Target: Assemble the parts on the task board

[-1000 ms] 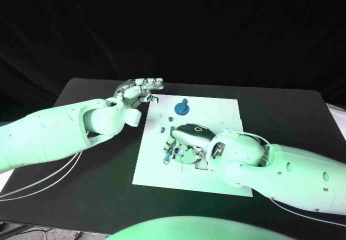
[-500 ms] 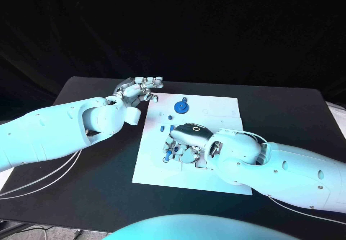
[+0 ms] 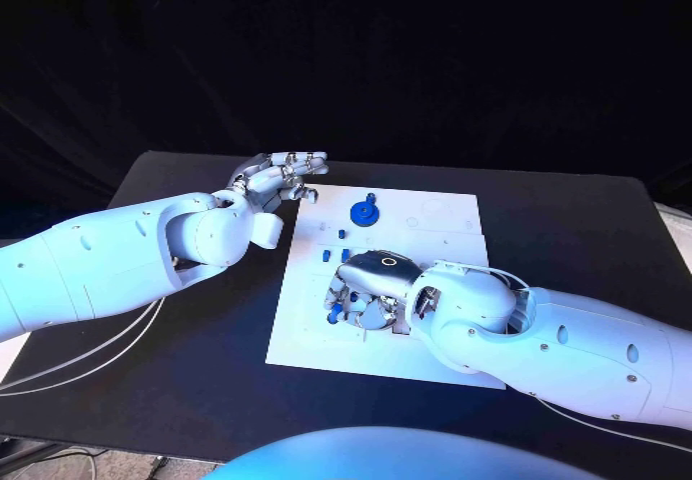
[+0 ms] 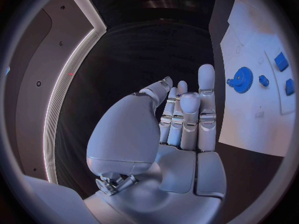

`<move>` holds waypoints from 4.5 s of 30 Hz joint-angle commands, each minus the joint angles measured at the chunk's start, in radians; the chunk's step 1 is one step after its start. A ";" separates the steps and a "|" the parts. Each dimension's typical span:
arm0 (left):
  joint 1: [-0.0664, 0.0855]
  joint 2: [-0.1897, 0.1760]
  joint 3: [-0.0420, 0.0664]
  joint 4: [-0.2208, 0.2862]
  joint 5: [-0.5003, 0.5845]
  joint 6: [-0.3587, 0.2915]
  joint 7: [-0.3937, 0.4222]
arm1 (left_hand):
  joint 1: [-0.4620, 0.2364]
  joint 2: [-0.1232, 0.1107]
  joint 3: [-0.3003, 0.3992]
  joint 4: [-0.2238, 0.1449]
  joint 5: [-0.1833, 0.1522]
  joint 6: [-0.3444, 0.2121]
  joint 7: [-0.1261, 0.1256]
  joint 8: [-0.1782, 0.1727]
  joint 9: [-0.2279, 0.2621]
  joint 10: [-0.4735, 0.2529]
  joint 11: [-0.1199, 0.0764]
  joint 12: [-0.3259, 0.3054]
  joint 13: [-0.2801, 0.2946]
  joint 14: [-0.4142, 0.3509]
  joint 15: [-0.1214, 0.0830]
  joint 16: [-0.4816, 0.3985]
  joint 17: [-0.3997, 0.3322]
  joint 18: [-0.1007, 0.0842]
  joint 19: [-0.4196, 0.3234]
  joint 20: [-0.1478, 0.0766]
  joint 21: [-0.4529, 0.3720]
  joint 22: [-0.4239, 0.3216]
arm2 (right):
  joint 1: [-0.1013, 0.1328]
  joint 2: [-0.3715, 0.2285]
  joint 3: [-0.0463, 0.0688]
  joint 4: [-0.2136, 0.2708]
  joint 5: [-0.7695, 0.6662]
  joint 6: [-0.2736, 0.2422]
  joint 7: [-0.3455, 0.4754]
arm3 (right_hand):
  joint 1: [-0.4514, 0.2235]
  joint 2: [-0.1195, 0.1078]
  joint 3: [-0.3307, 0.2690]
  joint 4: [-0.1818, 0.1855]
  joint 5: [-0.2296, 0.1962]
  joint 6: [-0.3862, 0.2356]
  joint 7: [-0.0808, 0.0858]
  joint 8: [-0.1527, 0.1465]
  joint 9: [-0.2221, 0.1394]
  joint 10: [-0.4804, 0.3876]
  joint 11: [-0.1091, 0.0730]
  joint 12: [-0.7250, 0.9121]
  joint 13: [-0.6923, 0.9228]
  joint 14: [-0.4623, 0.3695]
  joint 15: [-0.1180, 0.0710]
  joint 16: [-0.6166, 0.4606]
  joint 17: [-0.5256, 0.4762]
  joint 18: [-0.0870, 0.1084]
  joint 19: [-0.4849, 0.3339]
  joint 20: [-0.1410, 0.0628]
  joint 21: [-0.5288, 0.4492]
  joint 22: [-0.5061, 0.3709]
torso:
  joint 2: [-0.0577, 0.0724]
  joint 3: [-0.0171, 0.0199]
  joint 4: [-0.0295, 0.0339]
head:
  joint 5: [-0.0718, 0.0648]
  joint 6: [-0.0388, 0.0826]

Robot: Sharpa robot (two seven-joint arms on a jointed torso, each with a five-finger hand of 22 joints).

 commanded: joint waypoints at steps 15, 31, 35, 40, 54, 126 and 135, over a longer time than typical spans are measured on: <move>0.000 -0.001 0.001 0.003 -0.005 0.020 0.001 | 0.003 -0.001 0.000 -0.008 0.005 -0.009 0.000 0.001 -0.001 -0.009 0.002 0.007 -0.001 -0.010 0.002 0.002 -0.005 0.017 -0.006 0.001 -0.004 -0.002 | -0.006 0.002 -0.006 -0.005 -0.016 0.019 -0.016 | -0.130 -0.067 -0.220 0.012 0.021 -0.245 0.040 0.000 -0.025 -0.275 0.035 0.015 0.003 -0.010 0.042 -0.041 -0.070 0.011 -0.066 0.047 -0.091 -0.118 | -0.001 0.0000 -0.0005 | -0.003 0.002; 0.000 -0.001 0.001 -0.005 -0.005 0.027 -0.005 | 0.003 -0.001 0.000 -0.008 0.005 -0.009 0.000 0.001 -0.001 -0.009 0.002 0.007 -0.001 -0.010 0.002 0.002 -0.005 0.017 -0.006 0.001 -0.004 -0.002 | 0.030 -0.179 0.007 0.119 0.114 -0.274 -0.093 | -0.109 -0.008 -0.328 0.019 0.059 -0.189 0.038 0.003 -0.023 -0.156 0.018 0.092 0.004 -0.018 0.030 -0.099 -0.153 0.019 -0.072 0.039 -0.132 -0.173 | -0.008 -0.0009 -0.0107 | -0.037 0.022; 0.000 -0.001 0.001 -0.006 -0.006 0.029 -0.007 | 0.004 -0.001 0.000 -0.009 0.005 -0.009 0.000 0.001 -0.001 -0.009 0.002 0.007 -0.001 -0.010 0.002 0.001 -0.006 0.017 -0.006 0.001 -0.004 -0.002 | 0.062 -0.273 0.010 0.168 0.210 -0.248 -0.145 | -0.155 -0.032 -0.374 0.051 0.078 -0.205 0.048 -0.001 -0.027 -0.063 0.014 0.141 0.024 0.011 0.025 -0.031 -0.057 0.006 -0.035 0.033 -0.076 -0.102 | -0.011 -0.0017 -0.0148 | -0.052 0.026; 0.000 -0.004 0.001 -0.004 -0.009 0.031 -0.010 | 0.004 -0.002 0.000 -0.010 0.005 -0.010 0.001 0.001 -0.001 -0.011 0.003 0.007 -0.001 -0.011 0.002 0.001 -0.008 0.017 -0.007 0.001 -0.005 -0.002 | 0.095 -0.396 0.010 0.233 0.272 -0.154 -0.238 | -0.151 -0.058 -0.532 0.146 0.097 -0.238 0.014 0.013 -0.023 0.128 -0.030 0.325 0.158 0.044 -0.008 0.097 0.121 -0.029 0.042 -0.004 0.074 0.086 | -0.015 -0.0043 -0.0247 | -0.069 0.030; 0.000 0.000 0.000 0.003 -0.014 0.034 -0.016 | 0.004 -0.002 0.000 -0.010 0.005 -0.011 0.001 0.001 -0.001 -0.012 0.003 0.007 -0.001 -0.013 0.002 -0.001 -0.012 0.017 -0.007 0.001 -0.005 -0.002 | 0.109 -0.550 -0.021 0.305 0.356 -0.097 -0.425 | -0.178 0.025 -0.657 0.238 0.181 -0.177 -0.011 0.122 -0.002 0.230 -0.048 1.323 1.287 0.078 -0.021 0.291 0.434 -0.071 0.106 -0.014 0.253 0.323 | -0.018 -0.0060 -0.0405 | -0.086 0.028; -0.003 -0.013 0.000 0.008 -0.025 0.049 -0.031 | 0.005 -0.002 0.001 -0.013 0.005 -0.012 0.001 0.001 -0.001 -0.014 0.003 0.010 -0.001 -0.016 0.002 -0.002 -0.016 0.017 -0.008 0.001 -0.006 -0.002 | 0.006 -0.395 -0.037 0.183 0.265 0.003 -0.447 | -0.135 0.108 -0.659 0.192 0.227 -0.141 -0.028 0.175 0.039 0.241 -0.063 1.343 1.340 0.081 -0.032 0.307 0.466 -0.075 0.108 -0.024 0.270 0.345 | -0.017 -0.0068 -0.0408 | -0.069 0.001; -0.003 -0.013 0.000 0.008 -0.027 0.051 -0.032 | 0.005 -0.002 0.001 -0.013 0.005 -0.012 0.001 0.001 -0.001 -0.014 0.003 0.010 -0.001 -0.016 0.002 -0.002 -0.016 0.017 -0.008 0.001 -0.006 -0.002 | 0.004 -0.397 -0.037 0.193 0.282 -0.084 -0.448 | -0.062 0.152 -0.591 0.147 0.178 -0.122 -0.036 0.181 0.047 0.250 -0.072 1.351 1.355 0.082 -0.039 0.309 0.470 -0.076 0.111 -0.029 0.275 0.353 | -0.018 -0.0059 -0.0399 | -0.073 0.004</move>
